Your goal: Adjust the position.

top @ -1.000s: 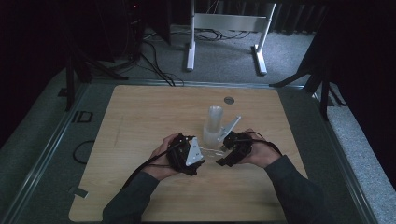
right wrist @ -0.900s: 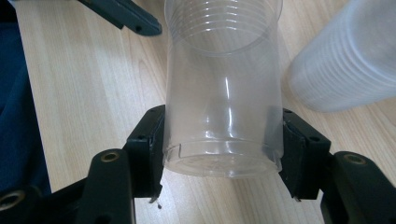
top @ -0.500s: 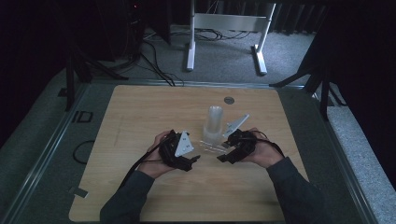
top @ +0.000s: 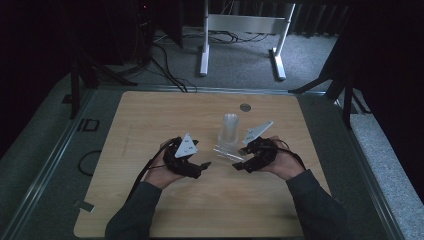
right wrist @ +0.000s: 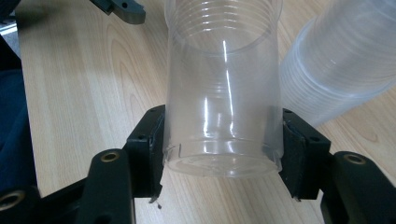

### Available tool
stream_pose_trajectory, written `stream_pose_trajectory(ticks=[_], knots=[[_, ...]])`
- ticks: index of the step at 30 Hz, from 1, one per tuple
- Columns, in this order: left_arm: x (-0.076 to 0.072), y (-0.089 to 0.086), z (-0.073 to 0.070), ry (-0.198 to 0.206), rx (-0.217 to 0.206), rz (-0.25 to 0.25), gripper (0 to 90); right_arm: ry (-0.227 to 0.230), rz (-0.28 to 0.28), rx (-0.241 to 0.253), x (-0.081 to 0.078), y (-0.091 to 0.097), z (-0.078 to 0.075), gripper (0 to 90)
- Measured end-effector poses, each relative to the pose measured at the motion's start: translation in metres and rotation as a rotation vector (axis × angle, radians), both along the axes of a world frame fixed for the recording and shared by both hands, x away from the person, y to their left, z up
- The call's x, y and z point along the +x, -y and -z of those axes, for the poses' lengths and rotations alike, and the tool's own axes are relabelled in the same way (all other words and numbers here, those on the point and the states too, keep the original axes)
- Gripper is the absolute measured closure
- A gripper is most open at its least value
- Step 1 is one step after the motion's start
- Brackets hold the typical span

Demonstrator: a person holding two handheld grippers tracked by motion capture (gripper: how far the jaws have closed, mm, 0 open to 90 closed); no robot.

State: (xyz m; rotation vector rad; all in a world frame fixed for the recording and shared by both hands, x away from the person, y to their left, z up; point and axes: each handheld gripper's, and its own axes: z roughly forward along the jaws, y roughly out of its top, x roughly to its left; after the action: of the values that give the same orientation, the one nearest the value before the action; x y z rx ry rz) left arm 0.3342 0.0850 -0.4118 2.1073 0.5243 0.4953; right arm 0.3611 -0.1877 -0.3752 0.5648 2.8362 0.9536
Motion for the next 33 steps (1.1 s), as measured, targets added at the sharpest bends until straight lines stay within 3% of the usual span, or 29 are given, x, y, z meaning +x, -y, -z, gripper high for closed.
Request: stream_pose_trajectory(ticks=[9, 19, 27, 33], knots=[[0.002, -0.006, -0.003, -0.025, -0.069, -0.002, 17.7, 0.016, 0.012, 0.038, -0.001, 0.001, -0.001, 41.2], [0.002, -0.008, -0.005, -0.036, -0.095, 0.005, 20.0, 0.043, 0.033, 0.096, -0.003, 0.002, -0.004, 41.2], [0.005, -0.012, -0.005, -0.076, -0.17, 0.016, 21.0, 0.063, 0.042, 0.139, -0.004, 0.005, -0.008, 41.3], [0.005, -0.013, -0.006, -0.093, -0.193, 0.029, 21.8, 0.074, 0.038, 0.17, -0.005, 0.005, -0.009, 41.2]])
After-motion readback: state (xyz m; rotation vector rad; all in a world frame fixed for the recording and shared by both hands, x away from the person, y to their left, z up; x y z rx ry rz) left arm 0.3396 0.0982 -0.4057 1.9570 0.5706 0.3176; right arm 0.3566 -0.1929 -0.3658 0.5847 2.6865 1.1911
